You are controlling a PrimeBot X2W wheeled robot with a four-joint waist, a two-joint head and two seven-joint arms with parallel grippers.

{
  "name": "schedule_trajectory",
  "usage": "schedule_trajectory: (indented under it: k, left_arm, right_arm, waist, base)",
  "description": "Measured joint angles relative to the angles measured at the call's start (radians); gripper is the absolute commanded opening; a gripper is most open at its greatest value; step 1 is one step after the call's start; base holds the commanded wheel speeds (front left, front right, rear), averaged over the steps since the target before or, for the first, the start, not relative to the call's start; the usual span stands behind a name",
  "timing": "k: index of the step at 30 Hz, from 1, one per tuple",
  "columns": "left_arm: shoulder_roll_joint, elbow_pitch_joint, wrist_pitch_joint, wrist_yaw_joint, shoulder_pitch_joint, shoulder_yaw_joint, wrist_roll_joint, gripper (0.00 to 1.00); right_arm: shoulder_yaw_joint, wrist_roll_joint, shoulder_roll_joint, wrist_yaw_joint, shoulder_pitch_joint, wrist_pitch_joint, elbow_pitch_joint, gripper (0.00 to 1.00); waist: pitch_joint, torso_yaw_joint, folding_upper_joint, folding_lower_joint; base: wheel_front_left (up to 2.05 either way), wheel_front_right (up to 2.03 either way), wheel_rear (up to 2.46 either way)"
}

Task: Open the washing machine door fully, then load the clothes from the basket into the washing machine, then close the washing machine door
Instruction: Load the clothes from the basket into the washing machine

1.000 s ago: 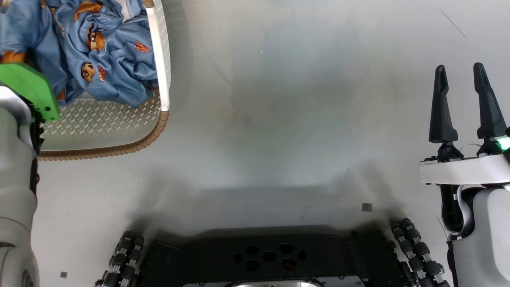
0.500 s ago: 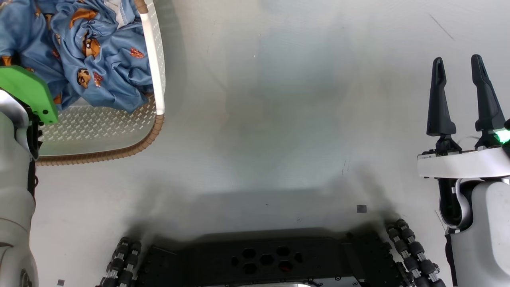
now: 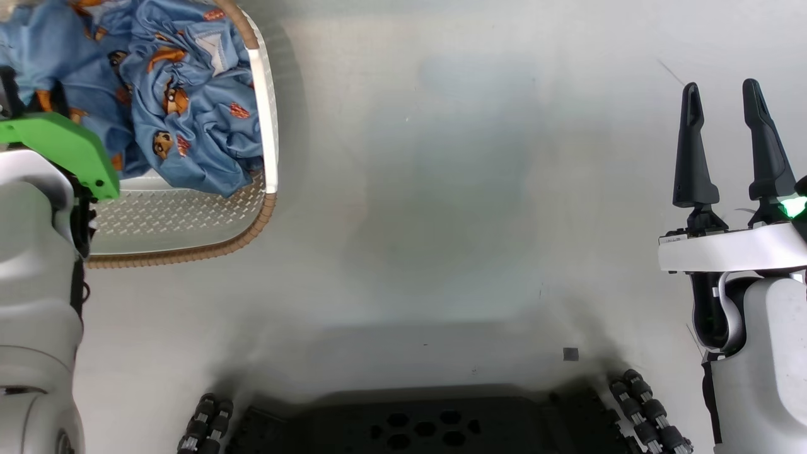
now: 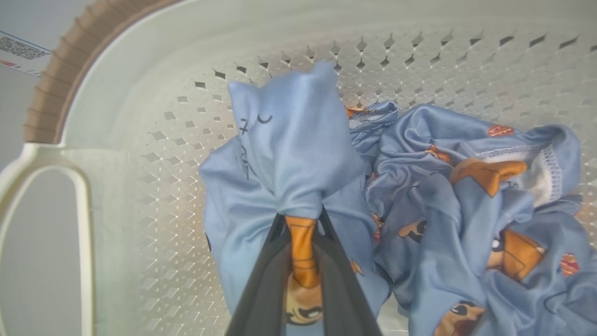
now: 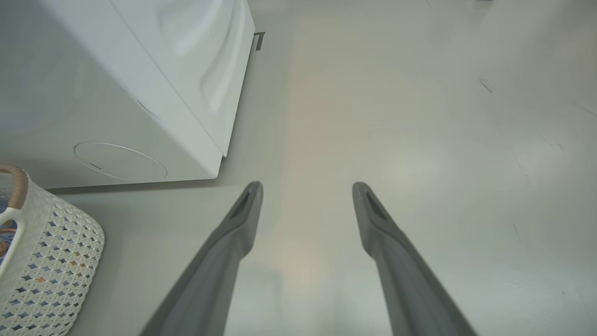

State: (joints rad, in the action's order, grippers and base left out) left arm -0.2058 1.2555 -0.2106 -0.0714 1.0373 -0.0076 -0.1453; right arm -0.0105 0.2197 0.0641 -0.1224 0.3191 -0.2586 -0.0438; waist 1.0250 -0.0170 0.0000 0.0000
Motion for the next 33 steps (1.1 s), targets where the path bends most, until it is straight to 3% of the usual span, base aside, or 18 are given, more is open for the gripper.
schedule_trajectory:
  k: [20, 33]
  left_arm:
    - [0.096, -0.025, -0.039, -0.017, -0.145, 0.003, -0.026, 0.0]
    - [0.103, -0.134, -0.039, -0.017, -0.213, 0.01, -0.033, 0.0]
  right_arm:
    - [-0.002, 0.0, 0.012, 0.0, -0.002, 0.0, -0.058, 1.0]
    - [-0.009, 0.0, 0.011, 0.0, -0.04, 0.0, -0.094, 1.0]
  waist:
    - [-0.173, 0.04, 0.0, 0.0]
    - [-0.281, 0.058, 0.0, 0.0]
  base:
    - [0.0, 0.0, 0.0]
    - [0.0, 0.0, 0.0]
